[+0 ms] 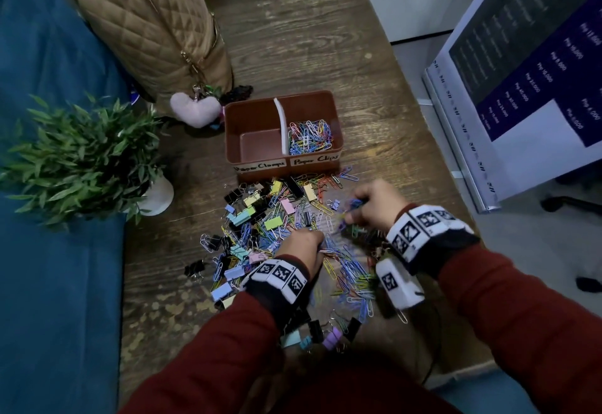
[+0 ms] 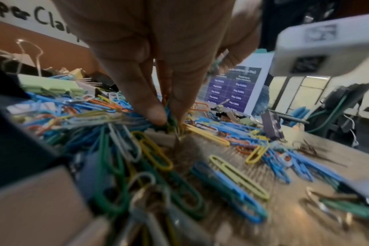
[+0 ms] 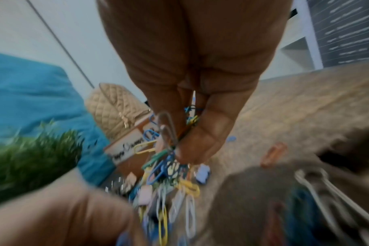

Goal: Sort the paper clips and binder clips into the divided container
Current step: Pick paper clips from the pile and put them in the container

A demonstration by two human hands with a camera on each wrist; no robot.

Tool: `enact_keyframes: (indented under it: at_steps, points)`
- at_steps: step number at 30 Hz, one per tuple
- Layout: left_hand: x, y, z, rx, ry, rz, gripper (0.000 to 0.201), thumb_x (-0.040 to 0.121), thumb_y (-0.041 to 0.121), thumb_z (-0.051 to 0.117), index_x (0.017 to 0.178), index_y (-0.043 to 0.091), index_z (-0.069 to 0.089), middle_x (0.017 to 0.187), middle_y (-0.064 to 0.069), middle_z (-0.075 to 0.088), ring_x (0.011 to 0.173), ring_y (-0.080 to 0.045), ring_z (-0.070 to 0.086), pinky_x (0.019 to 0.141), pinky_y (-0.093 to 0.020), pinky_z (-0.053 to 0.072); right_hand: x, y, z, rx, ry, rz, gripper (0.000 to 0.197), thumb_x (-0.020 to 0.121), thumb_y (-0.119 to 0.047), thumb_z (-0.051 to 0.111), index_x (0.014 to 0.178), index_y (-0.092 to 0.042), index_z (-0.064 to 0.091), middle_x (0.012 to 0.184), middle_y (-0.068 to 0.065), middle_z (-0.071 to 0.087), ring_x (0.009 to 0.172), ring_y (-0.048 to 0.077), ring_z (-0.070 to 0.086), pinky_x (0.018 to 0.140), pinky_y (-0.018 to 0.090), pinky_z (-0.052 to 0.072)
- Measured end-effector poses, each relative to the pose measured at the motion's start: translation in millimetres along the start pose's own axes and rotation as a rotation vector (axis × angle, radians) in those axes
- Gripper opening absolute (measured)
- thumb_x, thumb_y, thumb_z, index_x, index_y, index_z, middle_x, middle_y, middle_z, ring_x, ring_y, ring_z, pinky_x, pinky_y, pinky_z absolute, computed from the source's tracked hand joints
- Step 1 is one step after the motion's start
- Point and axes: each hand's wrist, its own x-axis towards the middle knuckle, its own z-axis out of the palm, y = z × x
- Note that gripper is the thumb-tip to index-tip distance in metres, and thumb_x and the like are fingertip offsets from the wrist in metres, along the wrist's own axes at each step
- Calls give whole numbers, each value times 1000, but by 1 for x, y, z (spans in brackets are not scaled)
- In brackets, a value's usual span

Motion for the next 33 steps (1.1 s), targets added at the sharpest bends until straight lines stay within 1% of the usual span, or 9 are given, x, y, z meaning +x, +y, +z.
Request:
enact_keyframes:
  at_steps: [7, 11, 14, 18, 21, 24, 28, 30, 33]
  points:
    - [-1, -4, -14, -74, -10, -76, 12, 88, 13, 58, 99, 12, 64, 98, -8, 66, 93, -25, 62, 83, -29, 49, 44, -71, -45, 381, 223, -111, 26, 71, 14, 69, 63, -9, 61, 67, 3, 60, 55, 13, 63, 47, 24, 53]
    - [-3, -2, -25, -117, 10, -89, 12, 89, 18, 61, 99, 11, 64, 96, -3, 65, 90, -20, 62, 83, -29, 52, 74, -98, -46, 296, 315, -133, 15, 72, -7, 78, 85, -9, 72, 84, 6, 70, 83, 22, 67, 77, 36, 57]
    - [-1, 2, -43, -188, 67, -101, 11, 89, 24, 63, 93, 14, 63, 91, -1, 63, 84, -17, 60, 77, -28, 54, 85, -93, -42, 279, 341, -112, 28, 73, -14, 77, 100, -15, 70, 94, 8, 71, 86, 24, 69, 81, 43, 56]
    - [12, 10, -85, -278, 198, -83, 18, 85, 30, 67, 90, 12, 67, 89, -1, 65, 83, -18, 61, 76, -30, 53, 76, -49, -43, 297, 410, -105, 23, 74, -7, 70, 80, -29, 69, 86, 2, 71, 81, 23, 69, 78, 45, 57]
    - [33, 15, -122, -274, 341, -40, 14, 82, 27, 70, 86, 13, 70, 80, 2, 64, 82, -17, 62, 72, -21, 44, 54, -1, -40, 296, 418, -66, 35, 75, 3, 62, 68, -32, 66, 73, 1, 68, 71, 23, 65, 74, 50, 57]
    - [58, 19, -153, -252, 446, -15, 16, 80, 28, 71, 84, 13, 71, 80, -1, 69, 78, -15, 61, 68, -21, 42, 23, 28, -28, 184, 340, -10, 36, 80, 8, 58, 75, -27, 66, 81, 6, 71, 65, 18, 63, 65, 29, 57]
    - [85, 22, -174, -220, 488, -36, 15, 78, 23, 73, 91, 15, 72, 90, -5, 71, 86, -17, 65, 75, -21, 48, 5, 34, -10, 165, 222, 27, 26, 85, 8, 57, 90, -15, 67, 85, 7, 68, 65, 14, 65, 54, 18, 53]
    - [89, 18, -174, -161, 462, -63, 28, 75, 26, 76, 101, 16, 70, 98, -4, 71, 93, -17, 64, 77, -20, 44, 7, 30, -7, -14, 219, -3, 25, 83, 5, 59, 98, -13, 69, 90, 4, 69, 78, 12, 67, 64, 13, 50]
    - [79, 8, -158, -131, 413, -88, 44, 71, 31, 80, 110, 18, 66, 101, -1, 69, 95, -16, 63, 82, -20, 44, 3, 17, -4, -339, 54, -75, 29, 79, -3, 66, 107, -12, 65, 102, 3, 71, 97, 16, 65, 78, 17, 43]
